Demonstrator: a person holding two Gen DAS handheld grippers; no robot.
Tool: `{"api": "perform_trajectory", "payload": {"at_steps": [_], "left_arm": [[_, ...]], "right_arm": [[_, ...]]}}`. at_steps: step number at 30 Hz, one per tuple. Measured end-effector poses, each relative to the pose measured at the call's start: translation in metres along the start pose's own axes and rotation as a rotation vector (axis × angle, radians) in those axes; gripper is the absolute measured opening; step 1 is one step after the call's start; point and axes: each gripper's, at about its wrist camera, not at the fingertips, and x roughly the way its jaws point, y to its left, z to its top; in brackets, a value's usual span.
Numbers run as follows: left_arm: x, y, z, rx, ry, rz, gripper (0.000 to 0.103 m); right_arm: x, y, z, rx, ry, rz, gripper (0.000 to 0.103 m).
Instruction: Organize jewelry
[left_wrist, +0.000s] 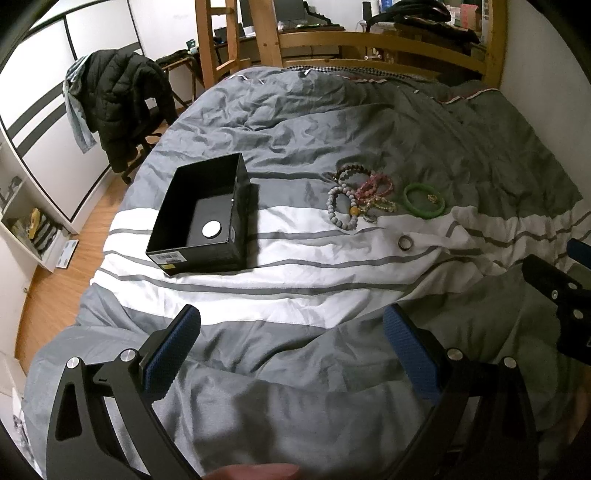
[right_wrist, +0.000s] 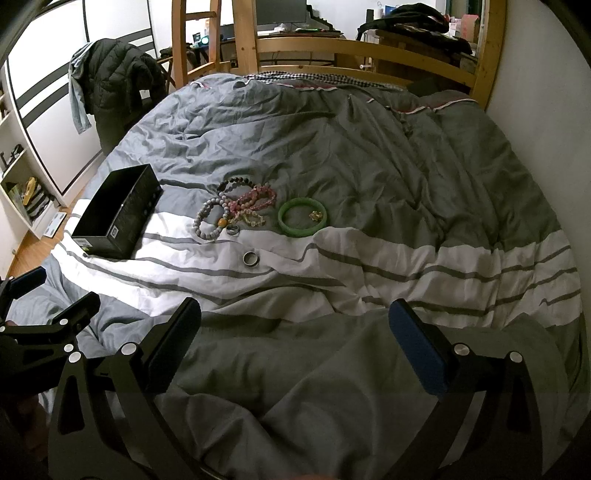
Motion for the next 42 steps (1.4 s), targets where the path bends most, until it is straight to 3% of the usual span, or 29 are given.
{"api": "perform_trajectory", "payload": {"at_steps": [42], "left_arm": [[0.0065,-0.0023,-0.0026,0.000,0.016,0.003,0.098]], "right_arm": [[0.0021,-0.0016,0.0004,0.004,0.006,0.013,0.100]]}}
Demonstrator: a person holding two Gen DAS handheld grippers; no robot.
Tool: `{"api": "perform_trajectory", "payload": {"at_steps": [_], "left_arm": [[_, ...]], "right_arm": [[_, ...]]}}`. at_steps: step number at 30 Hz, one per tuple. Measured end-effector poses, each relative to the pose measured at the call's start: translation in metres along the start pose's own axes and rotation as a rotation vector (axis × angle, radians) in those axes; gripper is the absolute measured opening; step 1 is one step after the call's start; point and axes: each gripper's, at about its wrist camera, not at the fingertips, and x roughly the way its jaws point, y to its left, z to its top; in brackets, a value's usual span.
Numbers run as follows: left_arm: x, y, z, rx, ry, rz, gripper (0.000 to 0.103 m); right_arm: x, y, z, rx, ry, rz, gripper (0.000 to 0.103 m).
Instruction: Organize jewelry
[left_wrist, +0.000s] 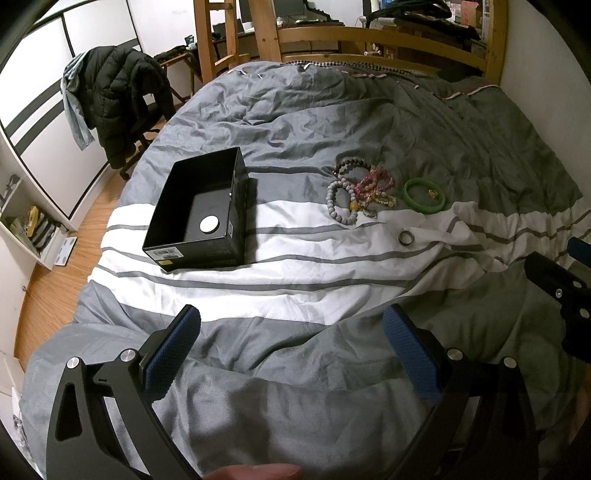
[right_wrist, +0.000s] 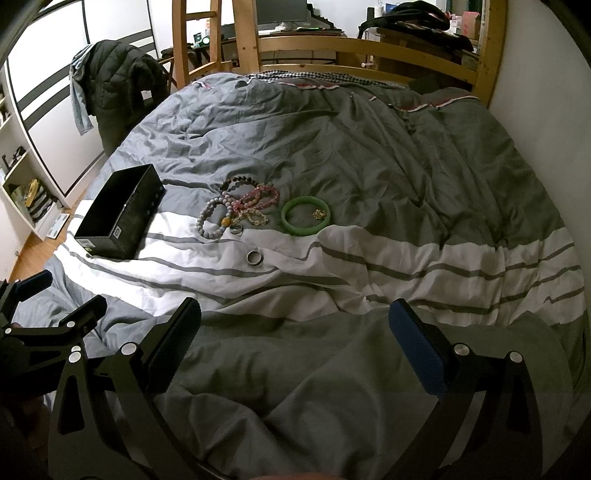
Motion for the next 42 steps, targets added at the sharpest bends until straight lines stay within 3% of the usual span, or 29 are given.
{"api": "perform_trajectory", "payload": {"at_steps": [11,16,20,29,30,31,33,38,42], "left_arm": [[0.018,-0.006,0.018,0.011,-0.001,-0.019,0.098],[0.038,-0.009,0.033,0.004,0.009,-0.068,0.098],[0.054,-0.013,0.046,0.029,0.006,-0.051,0.098],[0.104,-0.028,0.080,0.042,0.037,-0.139,0.098],[0.115,-0.029,0.084,0.042,0.049,-0.139,0.089],[0.126,-0.031,0.087,0.040,0.078,-0.137,0.066],[0.146,-0.032,0.091,0.023,0.141,-0.146,0.046],[0.183,-0.041,0.097,0.033,0.173,-0.148,0.038],[0.200,-0.047,0.102,0.045,0.171,-0.144,0.019]], "right_arm": [[0.021,-0.005,0.007,0.012,0.002,0.013,0.100],[0.040,-0.011,0.018,0.016,0.001,0.006,0.100],[0.059,-0.018,0.023,0.021,0.003,-0.009,0.100],[0.113,-0.034,0.045,0.039,-0.001,-0.014,0.100],[0.121,-0.037,0.050,0.049,-0.005,-0.009,0.100],[0.125,-0.039,0.054,0.053,-0.009,-0.010,0.100],[0.137,-0.043,0.063,0.054,-0.017,-0.007,0.100],[0.180,-0.047,0.086,0.076,0.012,0.005,0.100],[0.217,-0.039,0.082,0.039,0.058,0.001,0.100]]}}
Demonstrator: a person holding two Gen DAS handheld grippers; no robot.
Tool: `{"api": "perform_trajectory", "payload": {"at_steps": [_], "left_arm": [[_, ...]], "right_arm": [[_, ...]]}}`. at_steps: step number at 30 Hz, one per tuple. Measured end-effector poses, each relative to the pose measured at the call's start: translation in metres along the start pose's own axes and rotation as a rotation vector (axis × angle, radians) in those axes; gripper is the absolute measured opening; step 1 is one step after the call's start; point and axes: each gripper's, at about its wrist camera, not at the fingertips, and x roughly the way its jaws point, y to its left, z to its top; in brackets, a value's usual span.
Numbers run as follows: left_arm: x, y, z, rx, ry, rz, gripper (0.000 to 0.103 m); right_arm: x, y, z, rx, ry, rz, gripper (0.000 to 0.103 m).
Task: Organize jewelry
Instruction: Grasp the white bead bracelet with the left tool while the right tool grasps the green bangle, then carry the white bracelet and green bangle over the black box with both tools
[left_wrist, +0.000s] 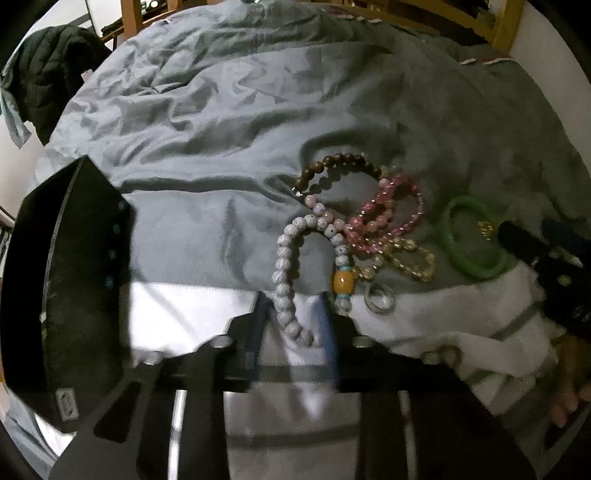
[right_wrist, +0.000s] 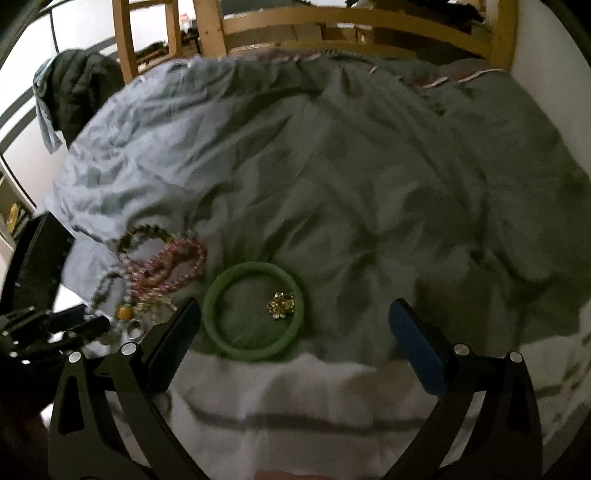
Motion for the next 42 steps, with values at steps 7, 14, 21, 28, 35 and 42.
{"api": "perform_trajectory", "payload": {"at_steps": [7,14,21,28,35,42], "left_arm": [[0.007,0.009,0.003,-0.030,0.001,-0.033,0.009],[-0.005,0.022,0.005,-0.065,-0.028,-0.074,0.008],[-0.015,0.020,0.003,-0.056,-0.053,-0.063,0.008],[-0.028,0.023,0.002,-0.072,-0.093,-0.081,0.008],[-0.037,0.019,-0.001,-0.059,-0.112,-0.075,0.008],[-0.074,0.026,-0.006,-0.069,-0.186,-0.068,0.008]], "right_arm": [[0.037,-0.016,-0.009,0.046,0.070,0.032,0.100],[0.022,-0.031,-0.008,0.098,-0.006,0.043,0.048],[0.012,-0.032,-0.008,0.116,-0.025,0.060,0.020],[-0.018,-0.045,-0.005,0.165,-0.148,0.080,0.005],[-0.030,-0.042,-0.001,0.157,-0.184,0.106,0.003],[-0.012,-0.035,-0.008,0.128,-0.078,0.084,0.014]]}}
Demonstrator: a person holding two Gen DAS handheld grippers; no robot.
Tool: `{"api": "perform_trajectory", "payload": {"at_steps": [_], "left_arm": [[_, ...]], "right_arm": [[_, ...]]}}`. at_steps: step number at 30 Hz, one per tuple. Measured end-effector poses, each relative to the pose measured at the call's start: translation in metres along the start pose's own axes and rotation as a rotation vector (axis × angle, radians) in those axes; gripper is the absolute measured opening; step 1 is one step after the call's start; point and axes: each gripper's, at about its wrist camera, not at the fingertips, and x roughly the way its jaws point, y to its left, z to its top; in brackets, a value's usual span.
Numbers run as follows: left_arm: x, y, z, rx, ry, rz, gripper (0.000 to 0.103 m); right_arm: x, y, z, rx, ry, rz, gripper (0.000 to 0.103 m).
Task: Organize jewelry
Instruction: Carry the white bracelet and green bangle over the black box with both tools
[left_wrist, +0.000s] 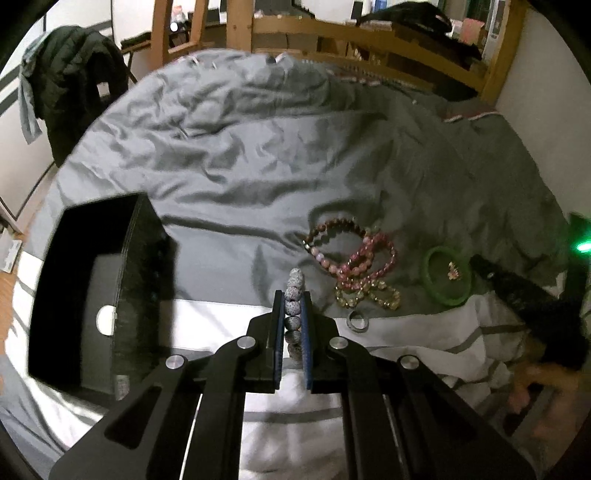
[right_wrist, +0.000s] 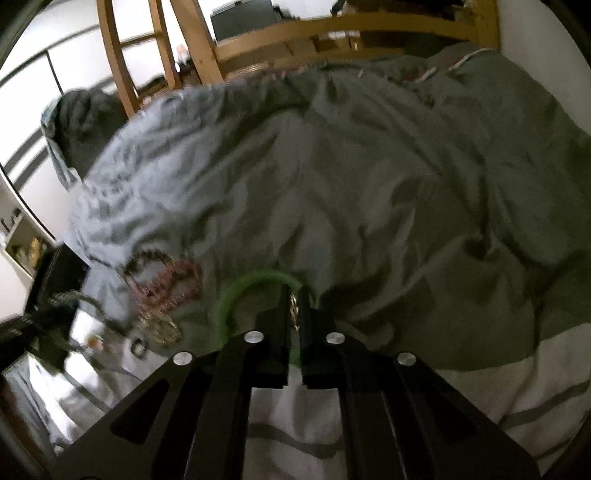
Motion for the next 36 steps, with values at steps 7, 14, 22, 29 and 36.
{"api": "perform_trajectory", "payload": {"at_steps": [7,14,22,29,36], "left_arm": [[-0.010,0.003,-0.004,0.001,-0.008,-0.004,0.008],[-0.009,-0.002,-0.006,0.017,-0.010,0.003,0.008],[-0.016,0.001,-0.005,0.010,-0.026,0.002,0.008],[-0.024,0.008,-0.006,-0.011,-0.037,0.002,0.008],[-0.030,0.013,-0.006,-0.026,-0.049,-0.008,0.008]], "right_arm": [[0.025,0.002,-0.006,-0.013,0.073,0.004,0.064],[0.030,0.010,-0.010,-0.082,0.083,-0.056,0.024],[0.000,0.000,-0.001,-0.001,-0.020,0.073,0.013],[-0.020,0.000,0.000,0.007,-0.105,0.067,0.013],[-0.047,-0.001,0.002,0.032,-0.195,0.151,0.013]]}}
